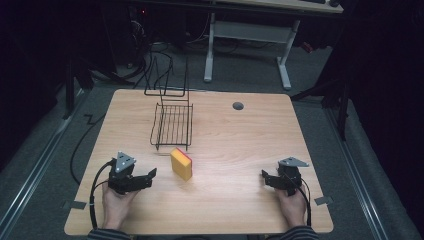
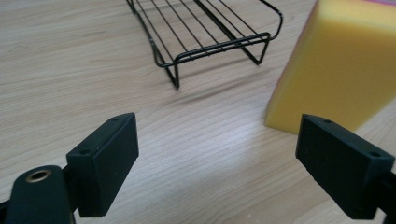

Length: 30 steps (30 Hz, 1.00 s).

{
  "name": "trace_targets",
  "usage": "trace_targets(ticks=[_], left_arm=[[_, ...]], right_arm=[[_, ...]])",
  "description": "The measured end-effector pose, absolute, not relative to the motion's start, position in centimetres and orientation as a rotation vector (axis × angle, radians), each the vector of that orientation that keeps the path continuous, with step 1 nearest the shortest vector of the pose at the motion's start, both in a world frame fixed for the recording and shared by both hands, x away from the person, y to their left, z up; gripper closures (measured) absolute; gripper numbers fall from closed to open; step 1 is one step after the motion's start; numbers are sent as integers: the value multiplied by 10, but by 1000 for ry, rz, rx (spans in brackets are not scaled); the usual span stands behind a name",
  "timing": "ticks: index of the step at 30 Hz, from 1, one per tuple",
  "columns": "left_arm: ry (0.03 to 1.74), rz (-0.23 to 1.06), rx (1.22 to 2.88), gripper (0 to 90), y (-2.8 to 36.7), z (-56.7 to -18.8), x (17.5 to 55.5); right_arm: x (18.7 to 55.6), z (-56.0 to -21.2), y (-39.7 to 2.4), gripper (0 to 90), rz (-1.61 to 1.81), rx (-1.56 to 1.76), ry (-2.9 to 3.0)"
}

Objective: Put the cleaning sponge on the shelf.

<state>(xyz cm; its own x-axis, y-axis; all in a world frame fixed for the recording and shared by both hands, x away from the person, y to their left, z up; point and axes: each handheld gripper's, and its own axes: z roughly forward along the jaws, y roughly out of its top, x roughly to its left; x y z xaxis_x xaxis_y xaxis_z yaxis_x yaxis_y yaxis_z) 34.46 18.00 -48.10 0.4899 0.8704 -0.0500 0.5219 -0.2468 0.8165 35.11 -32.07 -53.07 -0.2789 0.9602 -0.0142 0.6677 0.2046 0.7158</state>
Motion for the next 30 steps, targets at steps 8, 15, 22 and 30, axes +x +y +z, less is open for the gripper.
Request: trace_targets(ticks=[8, 15, 22, 30], left_arm=[[1106, 509, 1945, 132, 170, -479, 338], [1050, 467, 1954, 107, 160, -480, 334], [1021, 442, 1971, 94, 152, -481, 333], [986, 425, 2000, 47, 138, -484, 335]], right_arm=[[351, -531, -321, 243, 840, 1509, 2023], [351, -531, -321, 243, 840, 1509, 2023], [351, -531, -321, 243, 840, 1509, 2023], [351, -531, -321, 243, 840, 1508, 2023]])
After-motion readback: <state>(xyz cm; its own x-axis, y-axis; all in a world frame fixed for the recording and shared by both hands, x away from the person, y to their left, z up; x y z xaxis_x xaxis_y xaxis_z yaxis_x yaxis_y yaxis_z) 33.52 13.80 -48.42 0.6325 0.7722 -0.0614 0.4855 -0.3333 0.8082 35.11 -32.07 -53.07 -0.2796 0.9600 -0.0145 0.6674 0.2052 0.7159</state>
